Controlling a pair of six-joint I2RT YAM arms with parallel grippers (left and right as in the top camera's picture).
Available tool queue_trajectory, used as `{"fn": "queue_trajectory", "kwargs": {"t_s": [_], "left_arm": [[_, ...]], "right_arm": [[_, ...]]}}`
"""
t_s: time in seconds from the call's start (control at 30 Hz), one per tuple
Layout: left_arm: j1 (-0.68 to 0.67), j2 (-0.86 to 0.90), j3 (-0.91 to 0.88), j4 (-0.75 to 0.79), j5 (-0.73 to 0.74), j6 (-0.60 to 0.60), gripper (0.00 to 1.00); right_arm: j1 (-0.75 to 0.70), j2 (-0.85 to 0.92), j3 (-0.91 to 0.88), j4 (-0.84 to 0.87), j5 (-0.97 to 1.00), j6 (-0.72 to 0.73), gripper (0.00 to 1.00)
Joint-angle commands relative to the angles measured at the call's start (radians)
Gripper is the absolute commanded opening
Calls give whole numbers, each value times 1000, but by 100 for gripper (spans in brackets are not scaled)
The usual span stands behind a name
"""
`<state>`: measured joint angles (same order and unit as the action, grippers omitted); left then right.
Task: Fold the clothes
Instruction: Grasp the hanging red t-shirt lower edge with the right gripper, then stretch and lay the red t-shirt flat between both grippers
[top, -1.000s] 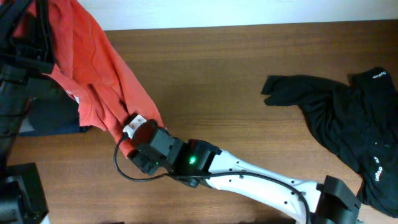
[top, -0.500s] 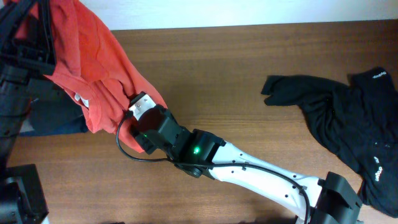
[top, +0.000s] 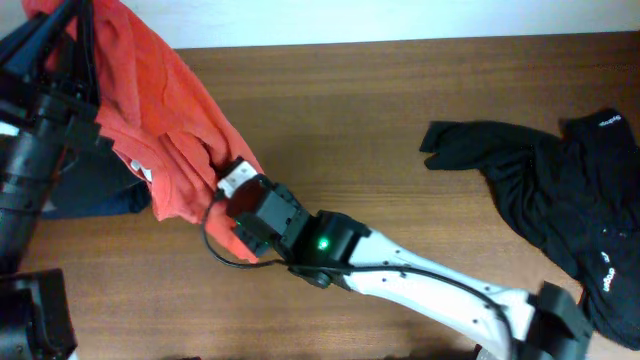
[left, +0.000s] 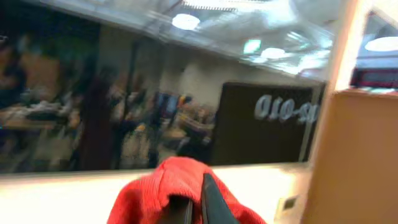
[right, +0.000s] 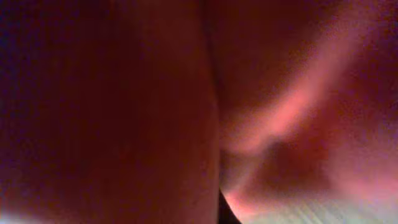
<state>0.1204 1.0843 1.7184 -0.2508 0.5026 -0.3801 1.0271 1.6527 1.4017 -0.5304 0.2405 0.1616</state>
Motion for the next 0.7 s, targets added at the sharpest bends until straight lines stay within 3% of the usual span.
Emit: {"fn": "queue_trajectory", "kwargs": {"t_s": [0.0,0.13,0.27,0.47,0.53,0.67], "left_arm": [[3,3,18,-109,-127,111,0],[2,85,18,-201,-144,151,0],[2,170,18,-196,-142,151,0],[3,268,18,-199,-88,239,0],[2,273,18,-284,-87,271,0],[2,278,18,-623,-89,271,0]], "right_arm": [[-8,-196,0,-106,172,0,4],[-92,-402,1,-225,351,-21,4],[-289,-527,1,-190,359,-189,4],[-629,-551,53,-150,318,-341,6],[-680,-551,57,-213,247,-333,7],[-695,-513,57,-480,-25,-191,4]]}}
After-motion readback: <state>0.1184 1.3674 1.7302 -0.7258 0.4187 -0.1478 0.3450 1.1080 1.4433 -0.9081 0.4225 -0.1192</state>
